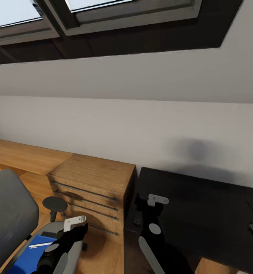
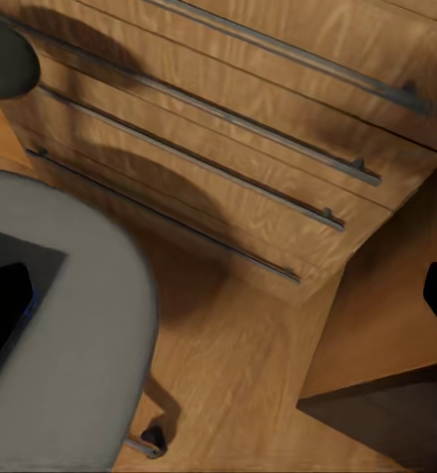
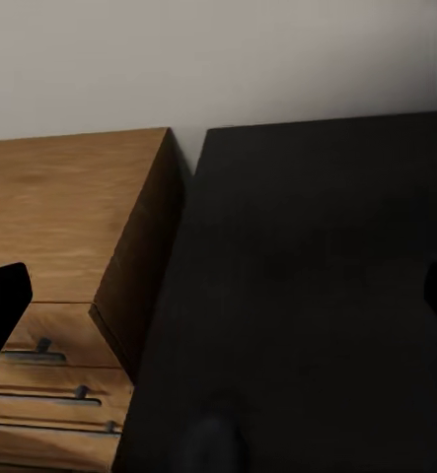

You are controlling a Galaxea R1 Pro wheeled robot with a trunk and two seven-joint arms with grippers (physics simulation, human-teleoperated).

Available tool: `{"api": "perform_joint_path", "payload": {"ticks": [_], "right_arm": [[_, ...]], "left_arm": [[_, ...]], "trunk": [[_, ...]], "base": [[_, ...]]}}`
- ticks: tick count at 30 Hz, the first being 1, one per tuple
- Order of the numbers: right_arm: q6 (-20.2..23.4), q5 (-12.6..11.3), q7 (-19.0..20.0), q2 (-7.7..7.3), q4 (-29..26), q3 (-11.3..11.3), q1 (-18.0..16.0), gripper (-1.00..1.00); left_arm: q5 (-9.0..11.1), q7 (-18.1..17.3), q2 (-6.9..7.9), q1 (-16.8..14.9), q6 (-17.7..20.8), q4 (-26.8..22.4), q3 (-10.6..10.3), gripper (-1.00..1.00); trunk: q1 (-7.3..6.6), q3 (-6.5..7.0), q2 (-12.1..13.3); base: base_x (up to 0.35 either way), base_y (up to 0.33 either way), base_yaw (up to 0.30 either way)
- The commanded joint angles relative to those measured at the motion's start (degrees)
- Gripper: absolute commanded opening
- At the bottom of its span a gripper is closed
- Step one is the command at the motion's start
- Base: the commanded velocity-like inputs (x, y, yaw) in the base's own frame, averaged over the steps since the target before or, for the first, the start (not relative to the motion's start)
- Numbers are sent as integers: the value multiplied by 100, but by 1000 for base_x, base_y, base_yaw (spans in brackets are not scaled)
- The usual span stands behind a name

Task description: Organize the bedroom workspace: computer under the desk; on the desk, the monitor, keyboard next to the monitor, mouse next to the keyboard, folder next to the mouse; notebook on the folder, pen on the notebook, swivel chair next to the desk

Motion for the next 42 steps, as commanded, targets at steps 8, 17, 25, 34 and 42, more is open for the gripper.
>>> {"api": "perform_joint_path", "payload": {"ticks": [8, 17, 25, 34, 42], "right_arm": [[-7, -16, -31, 3, 19, 12, -8, 100], [-359, 18, -58, 6, 74, 25, -8, 100], [-373, 28, -55, -1, 80, 17, -8, 100], [-379, 25, -18, -4, 149, 9, -8, 100], [-390, 42, -1, -27, 303, -24, -8, 100]], "left_arm": [[61, 60, 9, -3, 11, 29, -17, 100], [55, 76, 3, -3, -17, 221, -15, 100], [49, 78, 4, -3, -20, 301, -14, 100], [44, 94, 2, -3, -24, 346, -16, 100], [-2, 119, -361, -3, -139, 1005, -397, 100]], "trunk": [[-3, -14, -7], [-3, -40, -7], [-3, -41, -7], [-3, -41, -7], [-3, -41, -7]], "base": [[-337, 0, -244], [-338, 0, -78], [-294, 0, -2], [-9, 0, -193], [-1, 0, -261]]}}
